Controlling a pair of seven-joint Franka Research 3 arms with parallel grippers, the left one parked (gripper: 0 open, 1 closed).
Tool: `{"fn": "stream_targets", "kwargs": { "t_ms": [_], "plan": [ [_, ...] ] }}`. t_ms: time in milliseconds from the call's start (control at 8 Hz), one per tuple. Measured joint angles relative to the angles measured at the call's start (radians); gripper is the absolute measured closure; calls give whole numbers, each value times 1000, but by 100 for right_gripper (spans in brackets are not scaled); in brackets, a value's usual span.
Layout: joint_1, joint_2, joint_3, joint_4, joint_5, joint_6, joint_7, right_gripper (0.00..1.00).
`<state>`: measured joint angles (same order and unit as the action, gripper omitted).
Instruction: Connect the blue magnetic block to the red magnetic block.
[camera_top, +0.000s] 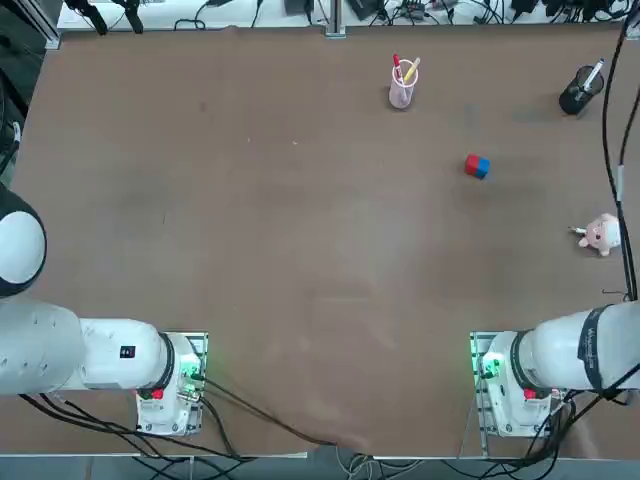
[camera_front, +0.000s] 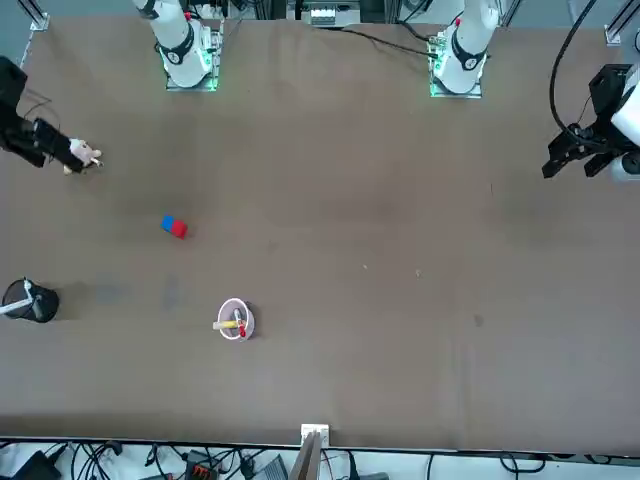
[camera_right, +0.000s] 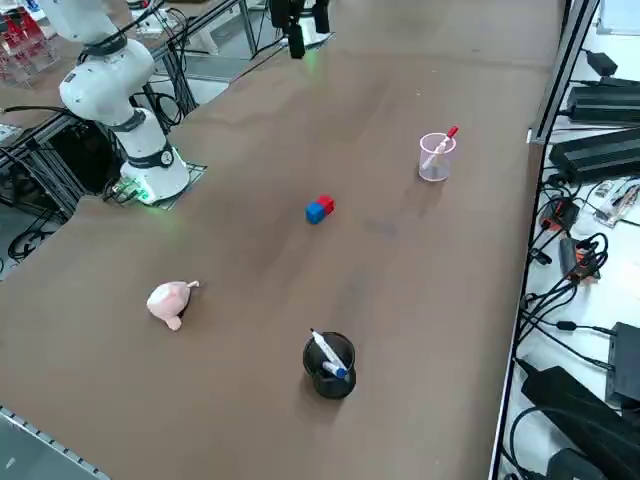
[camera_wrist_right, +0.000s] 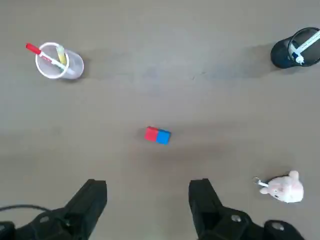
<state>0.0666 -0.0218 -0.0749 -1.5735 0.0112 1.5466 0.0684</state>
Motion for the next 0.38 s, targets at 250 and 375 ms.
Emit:
{"fn": "stream_targets", "kwargs": {
  "t_ms": [250, 375],
  "plan": [
    [47, -51, 1, -64, -49, 0, -5, 0],
    [53, -64, 1, -80, -53, 0, -5, 0]
  ]
}}
